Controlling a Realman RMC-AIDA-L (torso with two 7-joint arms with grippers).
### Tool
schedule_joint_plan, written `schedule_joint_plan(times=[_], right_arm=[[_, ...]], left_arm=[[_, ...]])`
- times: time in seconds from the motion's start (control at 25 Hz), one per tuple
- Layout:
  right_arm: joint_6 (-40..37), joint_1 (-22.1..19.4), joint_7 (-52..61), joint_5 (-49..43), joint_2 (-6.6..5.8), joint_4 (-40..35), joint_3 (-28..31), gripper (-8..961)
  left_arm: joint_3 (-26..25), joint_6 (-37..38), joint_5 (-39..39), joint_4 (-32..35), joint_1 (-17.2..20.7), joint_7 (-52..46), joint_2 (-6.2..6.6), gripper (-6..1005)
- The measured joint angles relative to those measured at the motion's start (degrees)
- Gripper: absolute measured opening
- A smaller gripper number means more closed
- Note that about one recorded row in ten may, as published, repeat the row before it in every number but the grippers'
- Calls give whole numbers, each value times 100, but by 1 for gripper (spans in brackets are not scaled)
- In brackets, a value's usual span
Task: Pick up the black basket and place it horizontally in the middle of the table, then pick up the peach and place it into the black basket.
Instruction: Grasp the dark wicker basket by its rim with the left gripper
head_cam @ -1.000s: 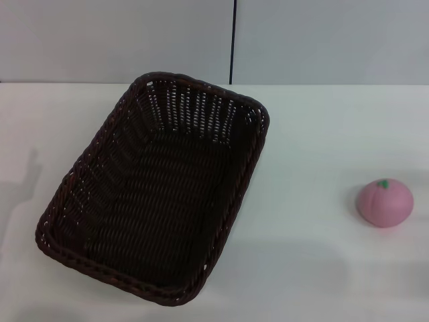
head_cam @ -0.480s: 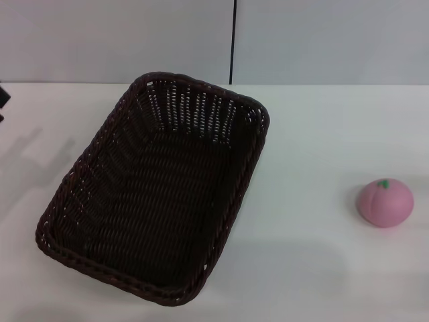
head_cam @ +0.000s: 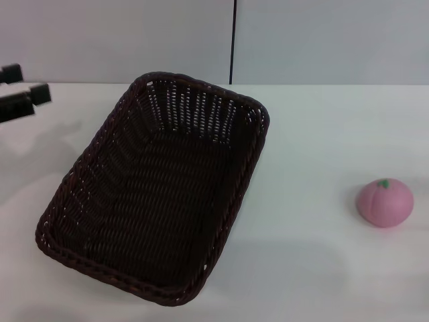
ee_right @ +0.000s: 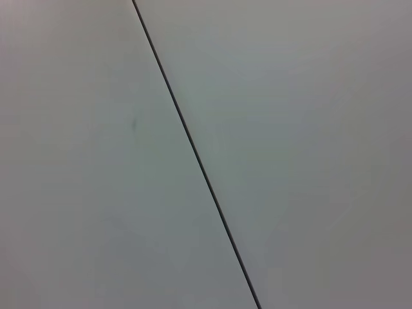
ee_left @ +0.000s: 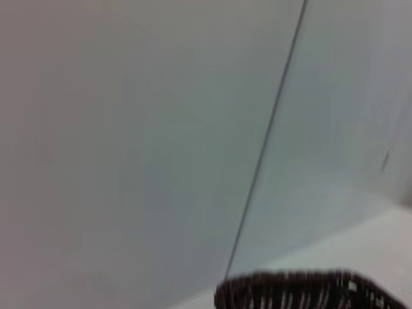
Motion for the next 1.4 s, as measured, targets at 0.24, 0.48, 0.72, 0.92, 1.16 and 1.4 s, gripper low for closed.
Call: schedule_joint_plan(times=[0.24,0.48,0.72,0.92,1.16,1.4], right_arm=[[2,5,11,-2,1,9,-2,558],[74,43,12,-2,2,13,-5,555],[185,99,12,-2,-4,14,-11,552],[237,115,13,-2,-7,14,-9,550],[266,114,12,1,-16,6,20,547],[301,115,12,1,-16,-9,12,544]], left_arm=[[460,82,1167,949,-307,-1434,-20,732],[1671,-71,2542,1352,-509,-2425,-51,726],[2868,-453,3285,1580,-578,-3250,-59,719],[3105,-487,3302,1562,-698,-3567,-75,714],[3443,-573,3321,1524,-776,-3801,-76,708],[3532,-616,3329,1379,-852,-3815,-68,701]])
